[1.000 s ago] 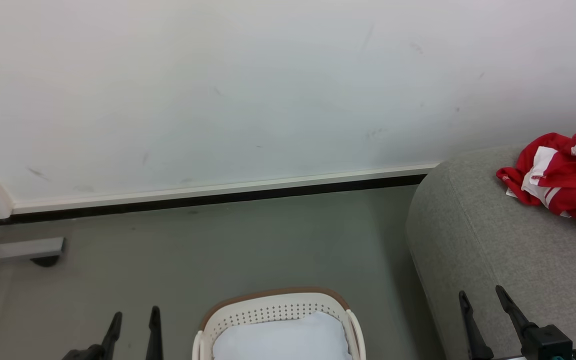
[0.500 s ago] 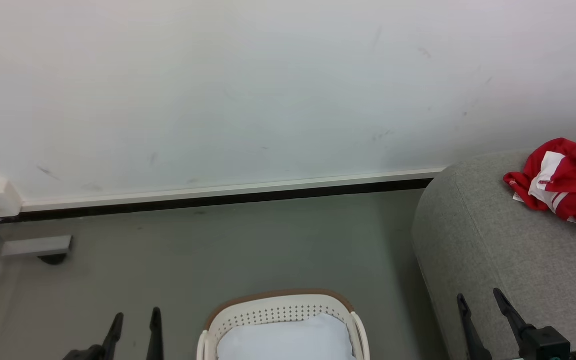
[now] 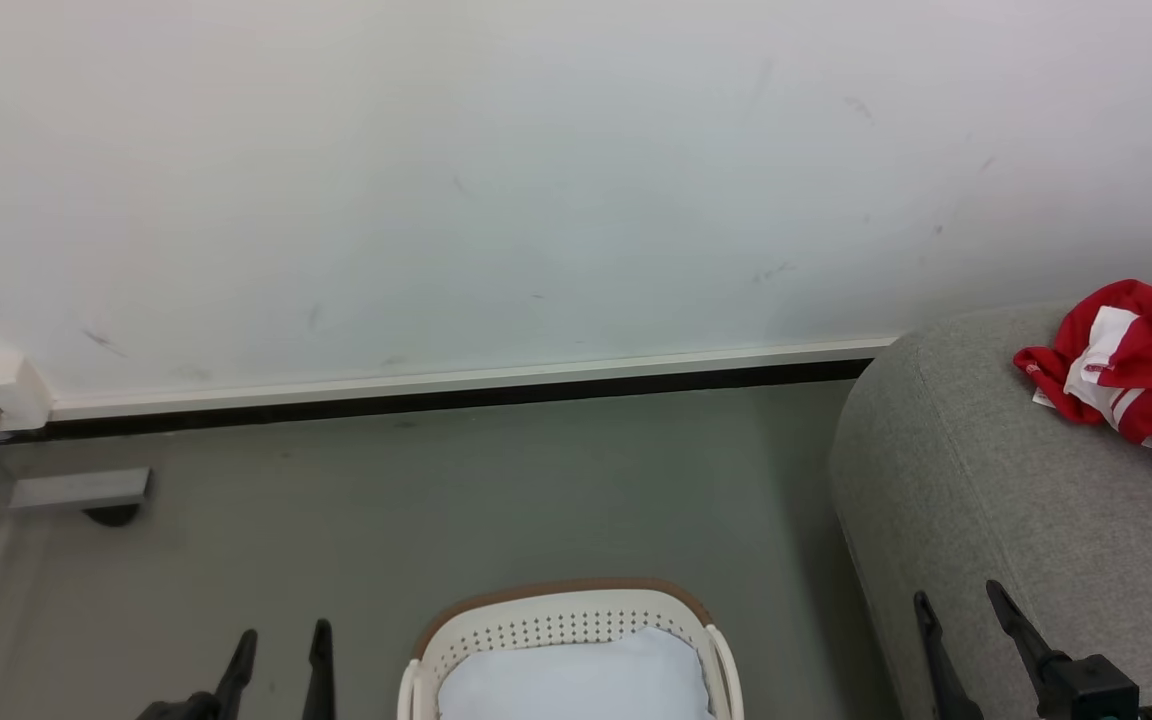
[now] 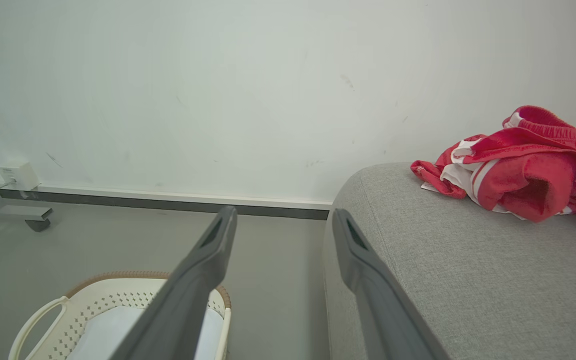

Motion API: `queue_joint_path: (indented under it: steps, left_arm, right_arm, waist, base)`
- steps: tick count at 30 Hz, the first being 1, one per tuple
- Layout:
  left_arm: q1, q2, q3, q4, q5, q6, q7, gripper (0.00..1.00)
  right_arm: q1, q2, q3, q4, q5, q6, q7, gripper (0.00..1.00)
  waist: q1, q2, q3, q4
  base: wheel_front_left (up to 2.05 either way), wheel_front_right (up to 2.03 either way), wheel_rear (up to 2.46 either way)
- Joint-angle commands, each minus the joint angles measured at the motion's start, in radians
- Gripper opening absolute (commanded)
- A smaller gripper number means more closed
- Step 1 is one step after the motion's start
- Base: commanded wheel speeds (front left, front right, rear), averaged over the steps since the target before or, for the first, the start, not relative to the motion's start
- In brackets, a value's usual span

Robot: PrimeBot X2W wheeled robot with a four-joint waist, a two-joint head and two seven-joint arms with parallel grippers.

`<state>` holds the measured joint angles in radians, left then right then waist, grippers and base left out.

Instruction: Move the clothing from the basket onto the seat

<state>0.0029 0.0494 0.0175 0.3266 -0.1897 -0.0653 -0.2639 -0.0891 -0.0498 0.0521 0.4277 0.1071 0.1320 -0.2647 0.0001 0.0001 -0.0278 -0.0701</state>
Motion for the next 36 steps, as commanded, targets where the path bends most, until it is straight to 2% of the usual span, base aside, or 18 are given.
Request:
queue_joint_path:
  steps: [1,31,32,36]
  left_arm:
    - [-0.001,0.002,0.000,0.002,-0.008,0.000,-0.001,1.00]
    - [0.001,0.002,-0.018,-0.001,-0.020,-0.029,-0.001,1.00]
    - [0.000,0.000,-0.022,-0.002,-0.016,-0.028,0.000,0.00]
    - [0.009,-0.006,-0.024,0.029,-0.022,-0.028,0.004,0.00]
  right_arm:
    - [0.007,-0.001,0.000,0.004,0.004,-0.003,0.001,1.00]
    - [0.000,-0.001,-0.005,0.009,-0.005,-0.003,0.001,1.00]
    - [-0.001,0.000,-0.002,0.009,-0.001,0.000,0.000,0.00]
    - [0.013,0.003,-0.001,0.037,0.006,0.000,0.003,0.00]
  waist:
    - [-0.0001,-0.0001,0.000,0.000]
    - [-0.0001,-0.0001,-0.005,0.001]
    - [0.0000,-0.0001,-0.005,0.001]
    - [0.0000,-0.0001,-0.005,0.001]
  base:
    - [0.00,0.00,0.00]
    - [0.00,0.00,0.00]
    - [0.00,0.00,0.00]
    - [0.00,0.00,0.00]
